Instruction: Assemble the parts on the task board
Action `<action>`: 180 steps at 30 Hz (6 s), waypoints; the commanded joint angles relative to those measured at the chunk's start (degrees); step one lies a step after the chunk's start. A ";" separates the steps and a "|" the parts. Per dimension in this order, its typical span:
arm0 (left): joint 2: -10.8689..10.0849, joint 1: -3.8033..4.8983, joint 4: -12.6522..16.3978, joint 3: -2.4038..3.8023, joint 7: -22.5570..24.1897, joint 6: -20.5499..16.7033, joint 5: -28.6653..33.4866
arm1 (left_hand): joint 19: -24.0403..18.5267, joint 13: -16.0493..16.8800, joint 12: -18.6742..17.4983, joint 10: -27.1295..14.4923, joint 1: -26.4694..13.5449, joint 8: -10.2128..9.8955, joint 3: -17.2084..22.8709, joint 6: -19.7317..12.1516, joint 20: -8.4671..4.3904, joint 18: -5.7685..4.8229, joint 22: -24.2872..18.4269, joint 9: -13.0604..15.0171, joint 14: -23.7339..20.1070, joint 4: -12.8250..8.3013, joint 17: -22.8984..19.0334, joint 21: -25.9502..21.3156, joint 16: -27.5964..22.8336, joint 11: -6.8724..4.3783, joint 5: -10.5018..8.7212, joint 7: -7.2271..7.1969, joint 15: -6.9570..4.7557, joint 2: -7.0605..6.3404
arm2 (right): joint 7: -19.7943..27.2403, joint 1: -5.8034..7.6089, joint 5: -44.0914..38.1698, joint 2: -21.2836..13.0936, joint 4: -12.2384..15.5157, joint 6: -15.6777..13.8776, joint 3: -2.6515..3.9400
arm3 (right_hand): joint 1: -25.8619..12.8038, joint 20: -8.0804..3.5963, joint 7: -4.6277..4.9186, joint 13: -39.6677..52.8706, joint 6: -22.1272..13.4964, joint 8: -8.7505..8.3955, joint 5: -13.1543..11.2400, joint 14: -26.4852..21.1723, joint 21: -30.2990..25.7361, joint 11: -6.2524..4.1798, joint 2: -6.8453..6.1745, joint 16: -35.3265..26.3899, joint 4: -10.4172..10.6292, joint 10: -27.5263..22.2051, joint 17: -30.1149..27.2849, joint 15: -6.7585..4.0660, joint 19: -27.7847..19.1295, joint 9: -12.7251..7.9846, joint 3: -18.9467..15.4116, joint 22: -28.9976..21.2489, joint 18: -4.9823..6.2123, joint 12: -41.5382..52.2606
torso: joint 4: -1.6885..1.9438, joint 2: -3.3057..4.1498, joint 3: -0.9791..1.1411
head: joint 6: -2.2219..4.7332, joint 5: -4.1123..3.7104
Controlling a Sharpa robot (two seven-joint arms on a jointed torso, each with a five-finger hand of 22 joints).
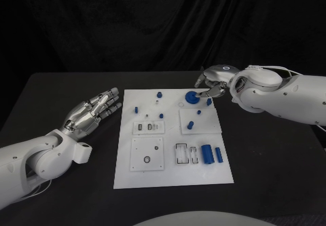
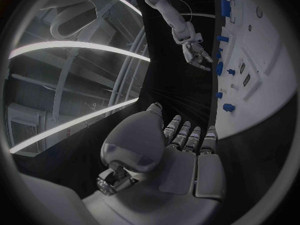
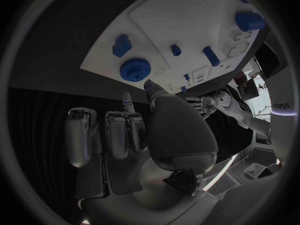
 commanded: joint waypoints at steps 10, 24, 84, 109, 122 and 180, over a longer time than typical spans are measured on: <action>0.18 -0.02 -0.13 0.04 8.06 0.96 -0.03 | 0.15 -0.06 -0.28 -0.38 0.64 0.19 0.35 -0.10 0.26 0.90 0.00 0.06 -0.07 0.13 -0.07 -0.20 -0.35 0.05 0.16 0.34 0.11 0.19 | -1.64 -1.41 -0.11 1.61 -1.43 0.54 0.04 | 1.11 0.15 0.01 15.06 -0.72 -0.56 1.34 6.24 0.27 0.07 0.20 0.16 -1.13 6.06 15.06 0.10 2.52 -0.01 0.18 10.85 -0.32 0.14 | 0.09 -0.03 -0.20 | -0.21 -0.02; 0.40 -0.09 -0.49 0.04 7.88 1.42 -0.03 | 0.15 -0.06 -0.32 -0.41 0.70 0.16 0.43 -0.23 0.28 0.90 0.00 0.04 -0.09 0.14 -0.08 -0.20 -0.37 0.11 0.23 0.33 0.14 0.21 | -1.11 -2.01 -0.11 3.02 -3.09 1.09 0.05 | 2.92 0.20 0.07 15.06 -1.55 -0.41 6.50 6.24 0.07 0.12 0.13 0.16 -3.30 6.06 15.06 0.14 2.30 0.04 1.04 10.79 -0.24 0.14 | -0.06 0.00 -0.17 | -0.59 -0.02; 0.11 -0.19 -0.34 0.04 7.03 2.13 -0.03 | 0.21 0.01 0.08 -0.28 0.90 0.10 1.12 -0.50 0.59 0.87 0.04 0.01 -0.01 0.23 -0.03 -0.15 -0.25 0.88 0.45 0.43 0.52 0.30 | 1.11 1.42 -1.15 4.58 4.54 0.61 0.13 | 3.36 -1.83 -2.39 15.06 2.40 17.78 16.67 6.24 -0.56 -2.10 1.52 0.16 -8.97 6.06 15.06 -1.92 2.30 20.79 2.51 11.07 -0.18 0.14 | -0.07 0.04 -0.27 | -0.76 1.45; 0.77 -0.19 -1.13 0.04 6.83 2.50 -0.03 | 0.21 0.01 0.08 -0.26 0.91 0.10 1.16 -0.51 0.62 0.87 0.04 0.01 -0.01 0.24 -0.04 -0.15 -0.26 0.96 0.45 0.49 0.56 0.29 | 3.81 -0.25 -1.15 17.11 -4.95 4.24 0.17 | 2.40 -1.37 -1.68 15.06 0.53 15.22 15.50 6.24 -0.92 -1.51 1.31 0.16 -8.48 6.06 15.06 -1.40 2.04 19.81 3.66 10.89 -0.08 0.14 | 0.01 -0.04 -0.21 | -1.17 1.73; 0.79 -0.19 -1.19 0.04 6.76 2.55 -0.03 | 0.21 0.02 0.14 -0.23 0.91 0.12 1.25 -0.37 0.68 0.86 0.03 0.04 -0.02 0.24 -0.04 -0.15 -0.26 1.04 0.45 0.58 0.61 0.29 | 3.45 -0.65 -1.15 18.76 -6.63 5.57 0.18 | 1.30 -0.65 -0.90 15.06 -2.49 4.71 14.75 6.24 -3.63 -0.84 -0.31 0.16 -7.90 6.06 15.06 -0.75 -0.05 12.98 7.39 9.10 0.74 0.14 | -0.06 -0.02 -0.17 | -1.54 1.65; 0.23 -0.32 -1.02 0.04 6.19 2.52 -0.03 | 0.28 0.03 0.28 -0.15 0.94 0.17 1.48 -0.25 0.81 0.87 0.07 0.06 0.05 0.20 -0.01 -0.09 -0.17 1.15 0.54 0.82 0.72 0.25 | -0.10 -0.65 -0.77 -11.70 7.85 -6.90 -0.05 | -1.14 -1.45 -1.64 15.06 -0.96 7.43 -1.42 6.24 2.34 -1.54 0.37 0.16 -1.80 6.06 15.06 -1.53 5.37 5.02 0.57 14.32 -1.33 0.14 | -0.43 0.01 -0.02 | -2.10 0.53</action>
